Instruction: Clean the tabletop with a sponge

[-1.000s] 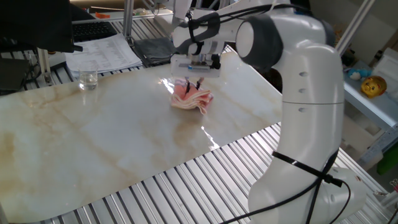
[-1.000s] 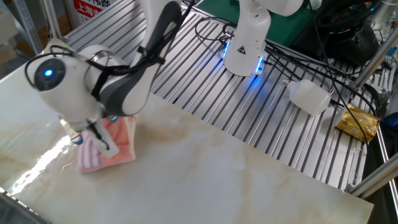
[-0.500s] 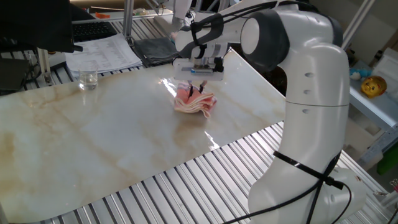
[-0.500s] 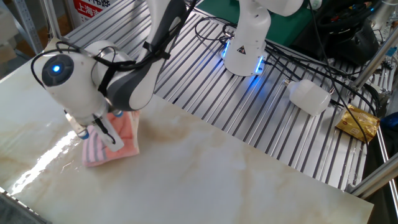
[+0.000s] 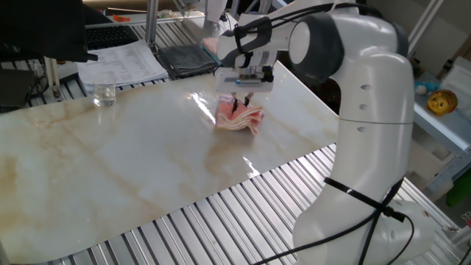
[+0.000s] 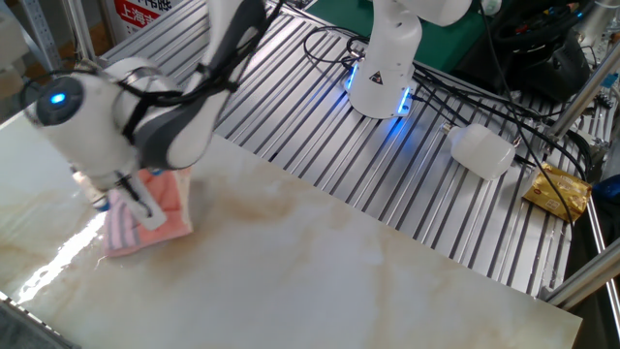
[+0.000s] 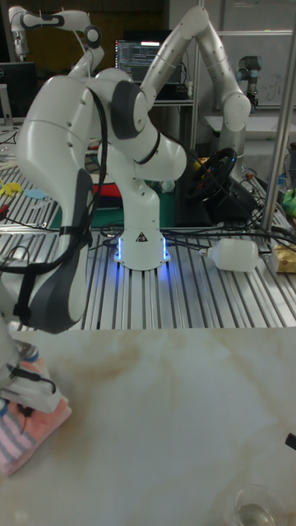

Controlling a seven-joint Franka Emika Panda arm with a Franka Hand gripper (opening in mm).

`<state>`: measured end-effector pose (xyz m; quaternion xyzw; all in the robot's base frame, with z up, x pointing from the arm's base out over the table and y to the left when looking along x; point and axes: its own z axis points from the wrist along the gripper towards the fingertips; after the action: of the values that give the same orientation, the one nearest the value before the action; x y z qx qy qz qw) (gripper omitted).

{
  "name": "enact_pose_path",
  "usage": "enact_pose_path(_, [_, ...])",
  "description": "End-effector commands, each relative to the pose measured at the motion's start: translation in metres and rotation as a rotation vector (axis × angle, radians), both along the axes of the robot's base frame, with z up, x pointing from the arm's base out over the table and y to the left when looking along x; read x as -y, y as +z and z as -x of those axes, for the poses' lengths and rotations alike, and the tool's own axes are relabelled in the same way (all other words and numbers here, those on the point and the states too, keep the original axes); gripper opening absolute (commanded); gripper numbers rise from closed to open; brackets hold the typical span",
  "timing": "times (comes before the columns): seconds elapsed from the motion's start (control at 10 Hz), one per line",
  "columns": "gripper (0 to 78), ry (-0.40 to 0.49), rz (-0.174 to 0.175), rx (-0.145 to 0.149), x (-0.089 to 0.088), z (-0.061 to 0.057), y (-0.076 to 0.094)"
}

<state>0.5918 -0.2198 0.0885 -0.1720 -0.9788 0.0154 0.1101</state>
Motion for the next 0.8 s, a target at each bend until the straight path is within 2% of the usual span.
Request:
enact_pose_path(0.1, [1.2,0.068,0.017,0.004,0.040,-0.070,0.003])
enact_pose_path(0.2, [1.2,0.073,0.017,-0.002,0.045,-0.081,0.006])
enact_pose_path(0.4, [1.2,0.076,-0.002,0.005,0.045,-0.091,-0.001])
enact_pose_path(0.6, [1.2,0.052,-0.017,0.020,0.026,-0.093,-0.009])
enact_pose_path(0.8, [1.2,-0.003,-0.008,0.033,-0.007,-0.086,-0.006])
